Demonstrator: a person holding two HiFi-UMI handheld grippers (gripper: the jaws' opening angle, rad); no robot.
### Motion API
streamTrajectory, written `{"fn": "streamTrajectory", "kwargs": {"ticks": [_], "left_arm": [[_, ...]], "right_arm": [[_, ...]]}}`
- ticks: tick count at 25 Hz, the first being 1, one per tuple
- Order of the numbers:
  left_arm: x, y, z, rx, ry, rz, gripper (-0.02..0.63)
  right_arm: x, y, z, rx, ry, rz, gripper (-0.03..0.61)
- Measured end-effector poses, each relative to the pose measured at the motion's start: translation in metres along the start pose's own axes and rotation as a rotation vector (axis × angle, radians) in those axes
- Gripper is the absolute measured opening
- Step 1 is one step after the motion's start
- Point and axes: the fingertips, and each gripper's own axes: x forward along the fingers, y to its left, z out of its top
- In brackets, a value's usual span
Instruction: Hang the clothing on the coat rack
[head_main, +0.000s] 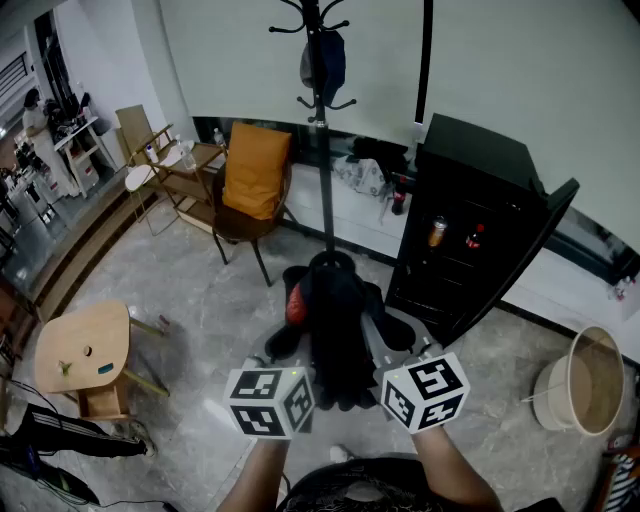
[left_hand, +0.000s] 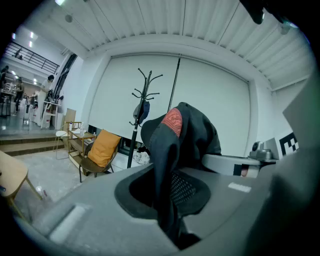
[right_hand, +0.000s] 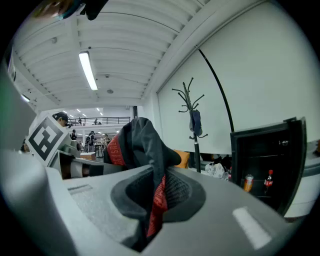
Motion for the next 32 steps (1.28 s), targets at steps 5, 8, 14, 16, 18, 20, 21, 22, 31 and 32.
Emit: {"fn": "streamTrajectory", "kwargs": {"ticks": [5, 8, 14, 16, 18, 20, 21, 22, 31, 32], "left_arm": [[-0.001, -0.007, 0.001, 0.017, -0.003, -0.004, 0.035], [0.003, -0.008, 0.002, 0.031, 0.002, 0.002, 0.034], [0.015, -0.009, 0.002, 0.044, 0.010, 0.030, 0.034], [0.023, -0.008, 0.001, 0.045, 0.012, 0.044, 0.034], [0.034, -0.006, 0.003, 0.042, 0.013, 0.064, 0.034], [0.046, -0.006, 0.005, 0.037, 0.016, 0.081, 0.035], [0.052, -0.007, 0.006, 0.034, 0.018, 0.086, 0.035], [0.059, -0.009, 0.008, 0.031, 0.019, 0.089, 0.034], [0.121, -0.014, 0.016, 0.027, 0.037, 0.131, 0.035], [0.128, -0.014, 0.016, 0.028, 0.039, 0.135, 0.035]], "right_arm": [[-0.005, -0.001, -0.001, 0.002, -0.007, 0.003, 0.021], [-0.003, -0.004, 0.000, 0.003, -0.007, 0.006, 0.021], [0.007, -0.013, -0.002, -0.007, -0.002, 0.038, 0.021], [0.014, -0.019, -0.003, -0.008, -0.001, 0.054, 0.021], [0.023, -0.027, -0.003, -0.009, 0.002, 0.076, 0.021], [0.032, -0.035, -0.002, -0.010, 0.008, 0.098, 0.021], [0.036, -0.039, -0.001, -0.009, 0.010, 0.107, 0.021], [0.040, -0.044, 0.000, -0.008, 0.012, 0.116, 0.021], [0.078, -0.095, 0.004, 0.010, 0.018, 0.172, 0.021], [0.081, -0.101, 0.004, 0.012, 0.018, 0.176, 0.021]]}}
